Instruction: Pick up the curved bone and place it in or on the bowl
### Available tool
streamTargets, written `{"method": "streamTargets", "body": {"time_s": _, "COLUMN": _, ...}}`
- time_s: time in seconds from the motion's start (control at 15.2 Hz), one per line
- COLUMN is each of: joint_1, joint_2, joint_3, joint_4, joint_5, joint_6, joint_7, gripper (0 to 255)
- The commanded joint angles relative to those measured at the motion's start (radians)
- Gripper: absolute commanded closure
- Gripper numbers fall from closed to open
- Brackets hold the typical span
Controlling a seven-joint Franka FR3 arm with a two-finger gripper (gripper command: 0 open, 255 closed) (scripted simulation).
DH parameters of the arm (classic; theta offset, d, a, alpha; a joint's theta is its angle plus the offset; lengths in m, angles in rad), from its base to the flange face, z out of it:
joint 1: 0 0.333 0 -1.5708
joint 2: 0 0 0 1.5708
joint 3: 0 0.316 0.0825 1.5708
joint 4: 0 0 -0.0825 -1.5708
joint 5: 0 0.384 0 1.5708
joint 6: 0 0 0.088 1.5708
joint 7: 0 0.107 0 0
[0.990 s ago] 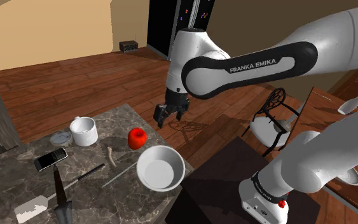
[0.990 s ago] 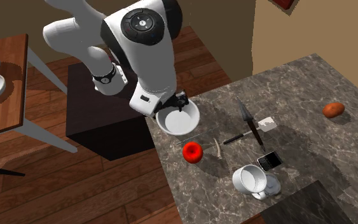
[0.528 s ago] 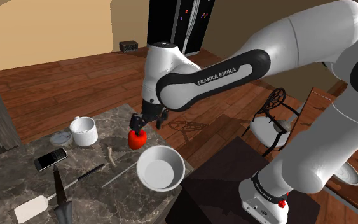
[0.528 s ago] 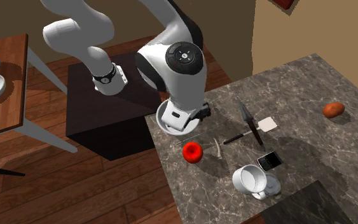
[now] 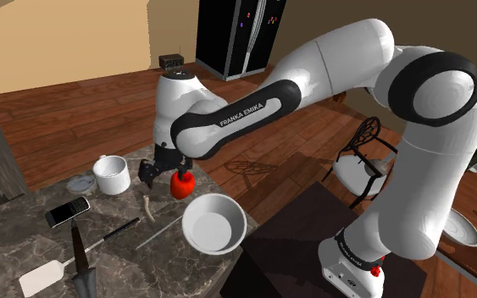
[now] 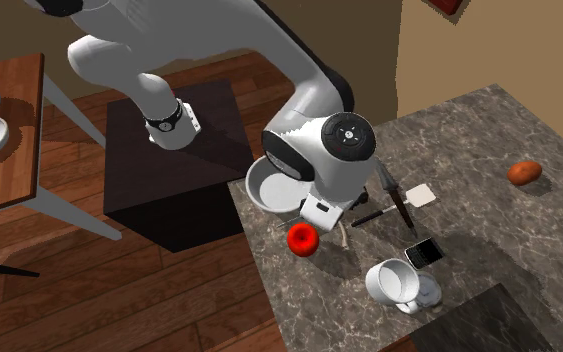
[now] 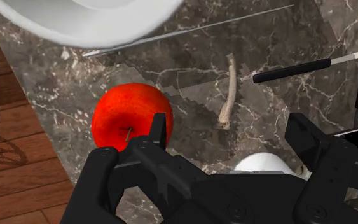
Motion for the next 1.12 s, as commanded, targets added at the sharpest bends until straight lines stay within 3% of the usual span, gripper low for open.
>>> {"method": "streamTargets", "body": {"time_s": 0.0, "joint_1": 0.035, "joint_2": 0.079, "joint_3": -0.013, "joint_4": 0.076, "joint_5": -0.029, "joint_6": 0.009, "joint_7": 0.039, "gripper": 0}}
{"method": "streamTargets", "body": {"time_s": 0.13, "joint_1": 0.056, "joint_2": 0.127, "joint_3": -0.023, "joint_4": 0.128, "joint_5": -0.043, "joint_6": 0.009, "joint_7": 0.057, "gripper": 0}}
{"method": "streamTargets", "body": {"time_s": 0.59, "joint_1": 0.083, "joint_2": 0.199, "joint_3": -0.043, "joint_4": 0.130, "joint_5": -0.070, "joint_6": 0.078, "joint_7": 0.075, "gripper": 0}}
{"method": "streamTargets", "body": {"time_s": 1.06, "joint_1": 0.083, "joint_2": 0.199, "joint_3": -0.043, "joint_4": 0.130, "joint_5": -0.070, "joint_6": 0.078, "joint_7": 0.075, "gripper": 0}}
